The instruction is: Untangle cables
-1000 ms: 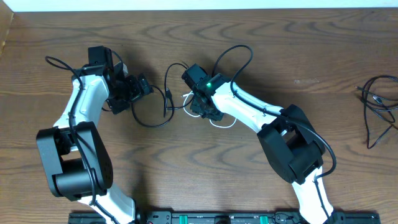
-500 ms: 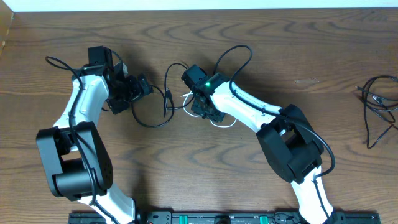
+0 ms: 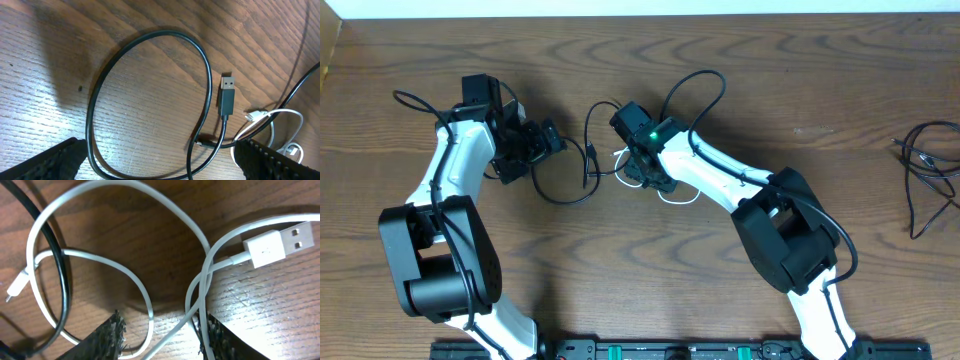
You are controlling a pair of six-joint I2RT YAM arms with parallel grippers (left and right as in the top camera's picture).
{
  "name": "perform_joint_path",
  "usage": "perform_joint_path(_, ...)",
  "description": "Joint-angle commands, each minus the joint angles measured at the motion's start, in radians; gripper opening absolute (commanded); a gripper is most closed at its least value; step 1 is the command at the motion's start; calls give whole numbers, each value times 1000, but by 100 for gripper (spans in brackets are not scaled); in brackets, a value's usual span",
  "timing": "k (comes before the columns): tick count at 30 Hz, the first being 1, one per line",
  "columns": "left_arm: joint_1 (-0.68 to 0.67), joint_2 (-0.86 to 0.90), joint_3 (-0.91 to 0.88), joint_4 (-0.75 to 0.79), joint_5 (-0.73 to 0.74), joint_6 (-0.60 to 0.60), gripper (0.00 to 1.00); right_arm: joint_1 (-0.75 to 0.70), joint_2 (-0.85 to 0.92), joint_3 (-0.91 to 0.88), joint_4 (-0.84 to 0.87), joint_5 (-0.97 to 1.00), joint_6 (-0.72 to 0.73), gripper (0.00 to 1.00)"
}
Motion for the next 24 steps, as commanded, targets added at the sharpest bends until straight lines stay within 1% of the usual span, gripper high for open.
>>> perform_joint_path(1, -4, -2, -10, -4, -10, -2, 100, 3, 129, -29, 18, 42, 53, 51)
perform_joint_path(2, -4, -2, -10, -4, -10, -2, 99, 1, 145, -27, 15, 32, 53, 53)
perform_joint_path(4, -4, -2, -10, -4, -10, -2, 100, -16, 172, -18, -13, -16, 57, 52)
perform_joint_path(5, -4, -2, -10, -4, -10, -2, 100, -27, 179, -10, -38, -36, 60, 50)
perform_joint_path(8, -4, -2, -10, -4, -10, -2, 99, -74, 188, 17, -137, -74, 79, 39)
perform_joint_path(9, -4, -2, -10, -4, -10, -2, 100, -89, 188, 23, -165, -81, 79, 32)
perform_joint_path(11, -4, -2, -10, -4, -10, -2, 100, -117, 188, 43, -237, -72, 78, 23)
perform_joint_path(15, -4, -2, -10, -3, -10, -2, 100, -174, 188, 78, -345, -48, 32, 12)
perform_joint_path(16, -4, -2, -10, -3, -10, -2, 100, -182, 188, 84, -357, -48, 15, 8)
perform_joint_path(21, -4, -2, -10, -3, -10, -2, 100, -194, 188, 127, -431, -11, -28, 8)
perform_joint_path(24, -4, -2, -10, -3, -10, -2, 100, -193, 188, 184, -493, 3, -119, 9)
